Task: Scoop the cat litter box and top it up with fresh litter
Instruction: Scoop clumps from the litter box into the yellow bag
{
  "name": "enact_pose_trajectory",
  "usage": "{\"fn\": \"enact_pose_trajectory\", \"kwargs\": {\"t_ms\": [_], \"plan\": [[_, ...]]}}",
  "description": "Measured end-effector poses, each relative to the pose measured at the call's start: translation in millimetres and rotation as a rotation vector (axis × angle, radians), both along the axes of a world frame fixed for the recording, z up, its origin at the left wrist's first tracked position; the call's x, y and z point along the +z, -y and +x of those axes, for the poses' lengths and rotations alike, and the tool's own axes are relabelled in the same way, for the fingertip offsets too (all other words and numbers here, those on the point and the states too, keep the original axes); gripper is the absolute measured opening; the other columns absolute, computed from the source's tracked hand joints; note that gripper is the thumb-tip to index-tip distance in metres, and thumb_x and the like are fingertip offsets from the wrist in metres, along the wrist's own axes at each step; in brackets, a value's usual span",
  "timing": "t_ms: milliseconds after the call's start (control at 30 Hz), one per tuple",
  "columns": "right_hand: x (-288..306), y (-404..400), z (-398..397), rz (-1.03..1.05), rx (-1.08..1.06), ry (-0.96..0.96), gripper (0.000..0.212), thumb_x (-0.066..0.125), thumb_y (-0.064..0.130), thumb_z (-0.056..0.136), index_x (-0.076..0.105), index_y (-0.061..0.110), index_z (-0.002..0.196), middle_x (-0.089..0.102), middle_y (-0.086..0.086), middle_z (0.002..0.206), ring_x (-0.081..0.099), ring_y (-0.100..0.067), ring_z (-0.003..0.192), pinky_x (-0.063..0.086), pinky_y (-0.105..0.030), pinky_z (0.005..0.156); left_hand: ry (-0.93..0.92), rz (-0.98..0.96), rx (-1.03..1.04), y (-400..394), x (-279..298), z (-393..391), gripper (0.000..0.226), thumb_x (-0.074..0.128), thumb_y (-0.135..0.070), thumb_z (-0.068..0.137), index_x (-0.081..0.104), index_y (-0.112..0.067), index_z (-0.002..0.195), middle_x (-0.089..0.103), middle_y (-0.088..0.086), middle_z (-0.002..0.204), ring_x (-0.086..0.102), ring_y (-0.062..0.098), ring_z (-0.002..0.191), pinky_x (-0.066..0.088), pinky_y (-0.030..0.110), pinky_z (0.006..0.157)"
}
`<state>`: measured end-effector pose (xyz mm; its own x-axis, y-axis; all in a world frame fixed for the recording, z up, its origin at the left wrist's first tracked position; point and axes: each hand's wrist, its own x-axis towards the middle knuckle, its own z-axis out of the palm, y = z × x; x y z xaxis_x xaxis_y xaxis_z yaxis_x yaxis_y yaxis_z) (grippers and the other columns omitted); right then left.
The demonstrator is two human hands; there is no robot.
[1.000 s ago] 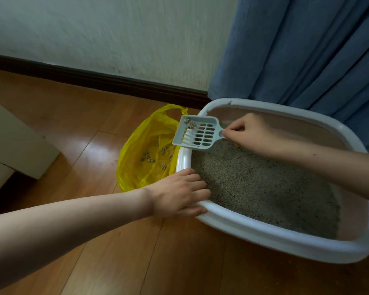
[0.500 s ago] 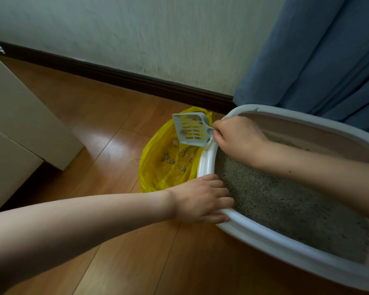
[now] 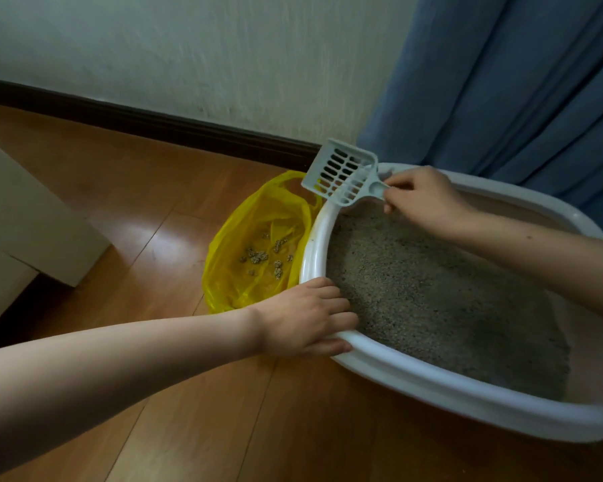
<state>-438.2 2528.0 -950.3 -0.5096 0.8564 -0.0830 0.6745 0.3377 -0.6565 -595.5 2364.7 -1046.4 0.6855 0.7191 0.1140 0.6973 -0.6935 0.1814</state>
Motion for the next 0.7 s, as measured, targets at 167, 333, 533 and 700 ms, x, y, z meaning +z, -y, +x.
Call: {"fn": "enact_pose_trajectory", "kwargs": {"t_ms": [167,333,533,700], "plan": [[0,-28,59,-0.063,-0.189,0.065,0.031,0.059,0.026,0.088,0.069,0.007,0.066,0.061,-0.004,0.055,0.047,-0.016,0.05,0.037,-0.027,0.054,-0.008,-0.007,-0.002,0,-1,0,0.027,0.042,-0.043,0.102,0.053,-0.018,0.101,0.056,0.003,0.093,0.051,0.025,0.089,0.037,0.037,0.094],[-7,-52,117,-0.058,-0.183,0.372,0.037,0.066,0.032,0.084,0.065,0.003,0.062,0.06,-0.005,0.055,0.05,-0.013,0.048,0.037,-0.023,0.048,-0.034,0.01,-0.001,-1,-2,1,0.032,0.039,-0.045,0.102,0.056,-0.018,0.099,0.056,0.001,0.093,0.051,0.023,0.089,0.038,0.036,0.094],[-5,-79,168,-0.082,-0.206,0.718,0.03,0.074,0.039,0.076,0.062,0.013,0.067,0.061,-0.003,0.061,0.056,-0.016,0.056,0.039,-0.023,0.049,-0.03,0.056,-0.003,-2,-1,3,0.03,0.043,-0.044,0.1,0.055,-0.018,0.093,0.054,-0.001,0.088,0.05,0.022,0.084,0.038,0.033,0.089],[-10,-89,189,-0.047,-0.193,0.892,0.036,0.07,0.038,0.08,0.055,0.012,0.06,0.056,-0.004,0.061,0.05,-0.017,0.054,0.034,-0.024,0.048,-0.033,0.05,-0.007,-2,0,4,0.031,0.042,-0.044,0.101,0.055,-0.017,0.093,0.054,-0.001,0.088,0.05,0.022,0.084,0.038,0.034,0.088]]}}
